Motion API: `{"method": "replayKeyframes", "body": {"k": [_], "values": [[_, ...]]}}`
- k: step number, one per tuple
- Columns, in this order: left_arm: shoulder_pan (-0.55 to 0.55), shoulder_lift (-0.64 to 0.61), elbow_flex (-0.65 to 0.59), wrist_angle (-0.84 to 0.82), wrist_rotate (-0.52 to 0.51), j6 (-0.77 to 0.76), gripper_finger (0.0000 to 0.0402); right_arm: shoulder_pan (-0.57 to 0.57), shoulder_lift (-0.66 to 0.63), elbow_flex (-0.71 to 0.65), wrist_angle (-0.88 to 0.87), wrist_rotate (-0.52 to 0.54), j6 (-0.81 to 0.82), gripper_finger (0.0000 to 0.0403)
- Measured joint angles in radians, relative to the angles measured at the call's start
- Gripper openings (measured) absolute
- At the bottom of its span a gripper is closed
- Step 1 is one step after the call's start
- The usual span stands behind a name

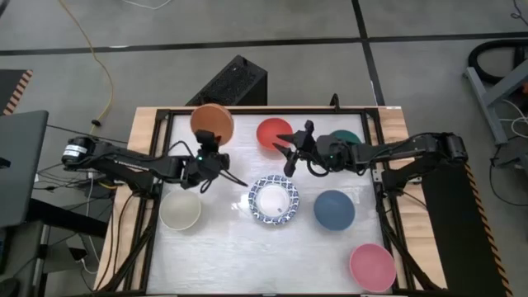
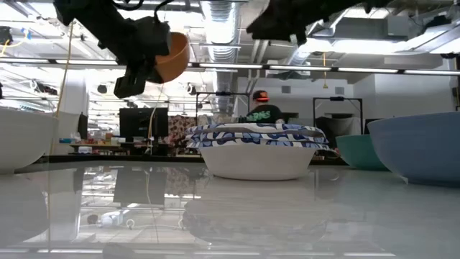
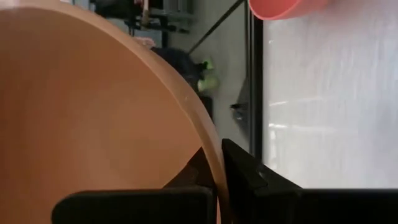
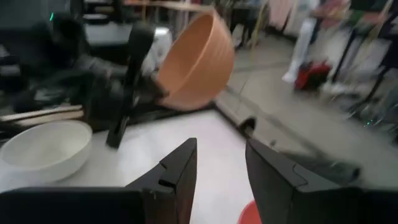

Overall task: Nest bowls inside each other
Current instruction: Stack the brown bowl into the white pattern bowl

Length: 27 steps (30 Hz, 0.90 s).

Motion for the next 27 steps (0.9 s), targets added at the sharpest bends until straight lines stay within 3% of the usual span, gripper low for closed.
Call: {"method": "replayKeyframes", "body": {"k": [7,16,22,27], "values": [[-0.001,0.162,-0.001,0.298,-0.031,0.343,0.0000,0.050,0.030,0.002,0.112,0.212,-0.167,0.0157],[-0.001,0.345,0.000,0.673,-0.074,0.727,0.0000,0.065,0.163,0.103,0.114,0.382,-0.161,0.0157],[-0.001,0.364,0.013,0.696,-0.076,0.744,0.0000,0.065,0.290,0.225,0.118,0.401,-0.198,0.0157],[-0.002,0.361,0.027,0.713,-0.085,0.747,0.0000,0.071,0.391,0.319,0.109,0.483,-0.252,0.0157]]}}
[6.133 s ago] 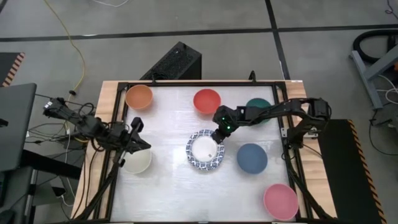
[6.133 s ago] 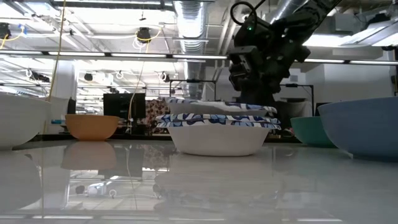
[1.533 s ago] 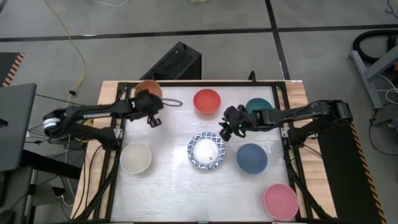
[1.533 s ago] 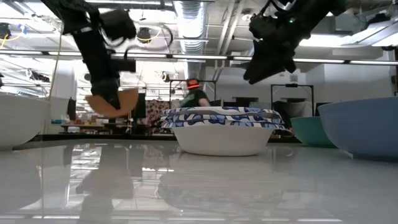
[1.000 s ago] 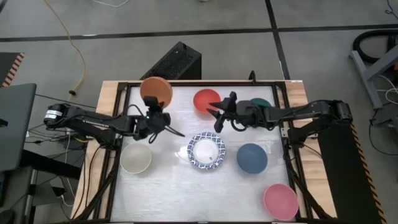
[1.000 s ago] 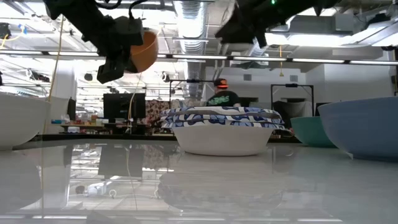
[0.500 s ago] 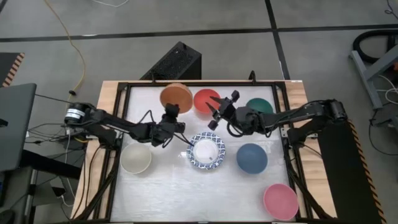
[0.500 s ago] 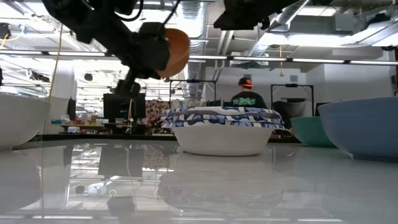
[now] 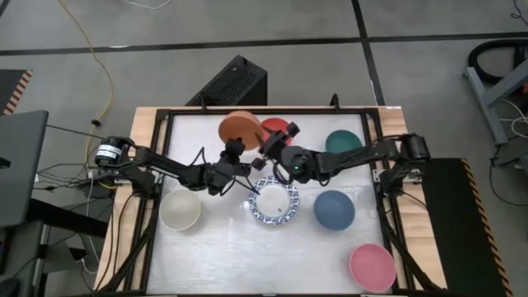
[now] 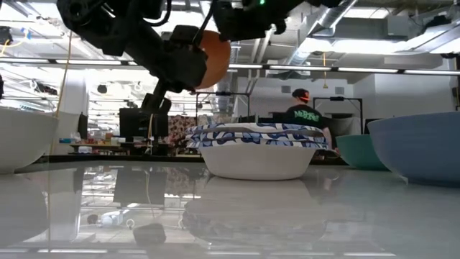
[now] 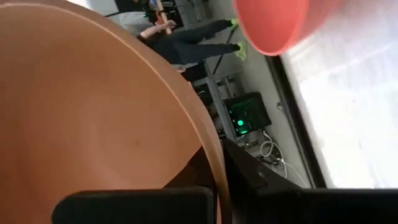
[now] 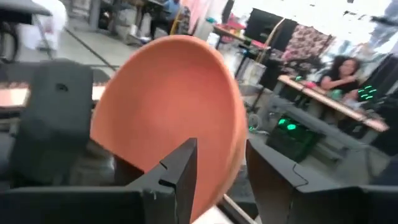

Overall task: Nest bowls inside each other
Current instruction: Stack the brown bowl into the white pattern bowl

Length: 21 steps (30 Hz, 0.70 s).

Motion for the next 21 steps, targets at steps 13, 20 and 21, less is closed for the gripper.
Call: {"method": "replayKeyframes", "body": {"k": [13,20,21], "values": [[-0.007,-0.002,0.002,0.009,-0.003,-0.018,0.0000,0.006,0.093,0.103,0.000,0.135,-0.155,0.0157],[-0.026,-0.002,0.002,0.027,-0.006,-0.002,0.0000,-0.021,0.085,0.104,-0.033,0.120,-0.137,0.0157],[-0.028,-0.002,0.002,0.027,-0.004,-0.001,0.0000,-0.023,0.085,0.104,-0.046,0.104,-0.124,0.0156]]}}
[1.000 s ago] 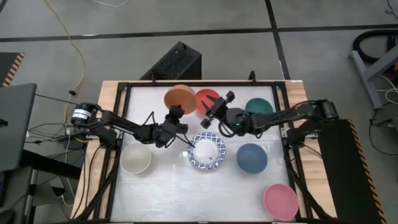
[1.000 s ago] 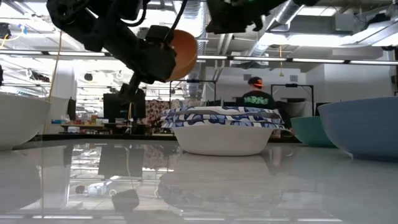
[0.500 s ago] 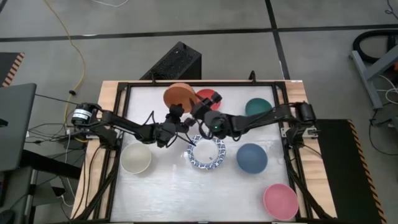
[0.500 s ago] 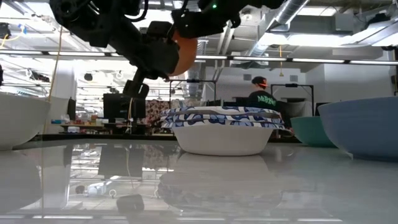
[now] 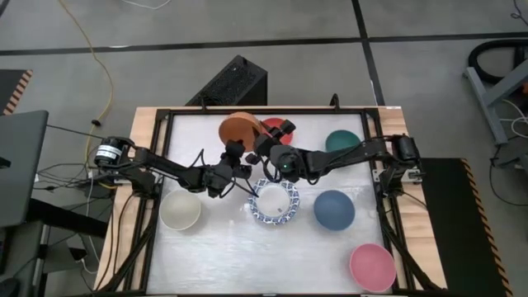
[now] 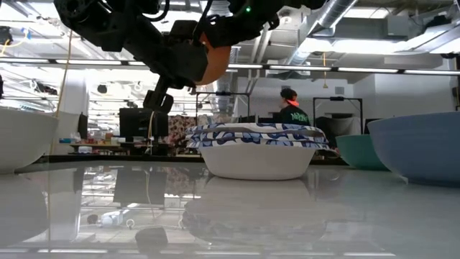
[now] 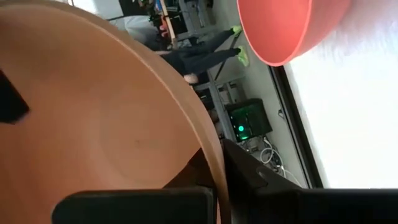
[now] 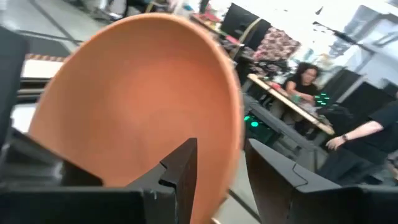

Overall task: Nest bowls inside each other
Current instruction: Stack the brown bowl into the white pattern bowl

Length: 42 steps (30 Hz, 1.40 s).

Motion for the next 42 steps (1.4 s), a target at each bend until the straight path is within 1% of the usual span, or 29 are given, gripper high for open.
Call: {"method": "replayKeyframes", "body": {"k": [3,5,7,9,11,12,16,19,23,29,32,35,38,42], "values": [[-0.002,0.000,0.000,-0.003,-0.004,0.000,0.0000,-0.006,-0.009,0.000,-0.047,-0.040,0.061,0.0143],[-0.003,0.000,0.000,-0.002,-0.004,0.005,0.0000,-0.015,-0.025,0.000,-0.094,-0.070,0.114,0.0125],[-0.003,0.000,0.000,-0.003,0.002,0.010,0.0000,-0.024,-0.037,0.001,-0.147,-0.100,0.179,0.0098],[-0.003,0.001,0.000,-0.004,0.005,0.013,0.0000,-0.033,-0.043,0.002,-0.188,-0.114,0.229,0.0062],[-0.004,0.001,0.000,-0.005,0.009,0.017,0.0000,-0.042,-0.047,0.003,-0.213,-0.124,0.255,0.0023],[-0.006,0.002,0.000,-0.005,0.012,0.016,0.0000,-0.046,-0.048,0.003,-0.218,-0.135,0.258,0.0015],[-0.008,0.002,-0.001,-0.014,0.032,0.007,0.0007,-0.049,-0.048,0.003,-0.237,-0.157,0.282,0.0013],[-0.010,0.002,-0.001,-0.015,0.043,0.000,0.0028,-0.050,-0.048,0.002,-0.248,-0.165,0.287,0.0007],[-0.021,0.002,-0.001,-0.012,0.049,-0.042,0.0073,-0.050,-0.048,0.001,-0.252,-0.178,0.291,0.0006],[-0.039,0.002,-0.001,-0.010,0.051,-0.104,0.0158,-0.049,-0.046,0.000,-0.269,-0.191,0.284,0.0006],[-0.059,0.001,0.000,-0.010,0.030,-0.124,0.0197,-0.049,-0.046,0.000,-0.279,-0.205,0.283,0.0006],[-0.099,0.001,0.000,-0.002,0.030,-0.126,0.0226,-0.066,-0.047,-0.001,-0.308,-0.211,0.289,0.0006],[-0.154,0.001,0.000,0.025,0.036,-0.122,0.0243,-0.104,-0.064,-0.001,-0.367,-0.294,0.344,0.0006],[-0.230,-0.021,0.042,0.039,0.045,-0.173,0.0246,-0.174,-0.103,-0.003,-0.469,-0.414,0.423,0.0006]]}}
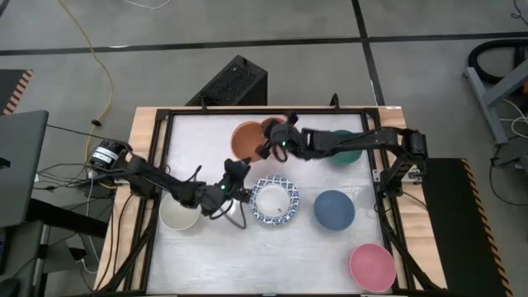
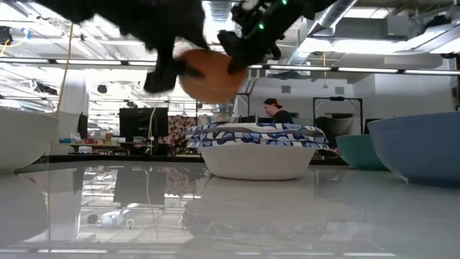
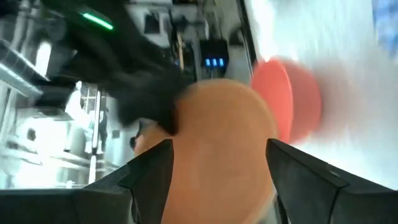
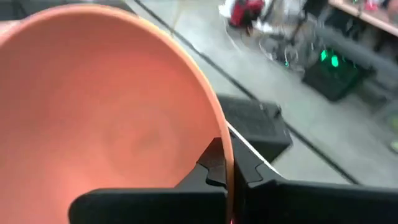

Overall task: Nest bowls inside each other
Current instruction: Stack the brown bowl into the white pattern bowl

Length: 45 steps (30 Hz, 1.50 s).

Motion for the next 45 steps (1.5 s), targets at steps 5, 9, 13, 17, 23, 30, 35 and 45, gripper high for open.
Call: {"method": "replayKeyframes", "body": {"k": [5,9,13,17,23,30,35,45], "values": [[-0.107,-0.063,0.086,-0.005,-0.004,-0.068,0.0247,-0.076,-0.087,0.001,-0.199,-0.119,0.101,0.0006],[-0.197,-0.145,0.154,-0.003,-0.005,-0.158,0.0247,-0.095,-0.137,0.001,-0.395,-0.302,0.165,0.0006],[-0.285,-0.256,0.170,-0.009,0.002,-0.278,0.0247,-0.031,-0.191,0.002,-0.531,-0.480,0.250,0.0006],[-0.382,-0.406,0.163,-0.121,0.031,-0.518,0.0247,0.085,-0.201,-0.019,-0.624,-0.533,0.324,0.0006],[-0.454,-0.657,0.162,-0.574,0.271,-1.142,0.0247,0.193,-0.203,-0.074,-0.584,-0.564,0.423,0.0006],[-0.436,-0.782,0.161,-0.910,0.360,-1.549,0.0247,0.131,-0.179,-0.111,-0.434,-0.590,0.429,0.0006],[-0.436,-0.778,0.161,-0.977,0.362,-1.601,0.0247,0.098,-0.090,-0.112,-0.434,-0.663,0.425,0.0006],[-0.436,-0.776,0.161,-0.996,0.359,-1.609,0.0247,0.055,0.049,-0.112,-0.426,-0.737,0.410,0.0013]]}}
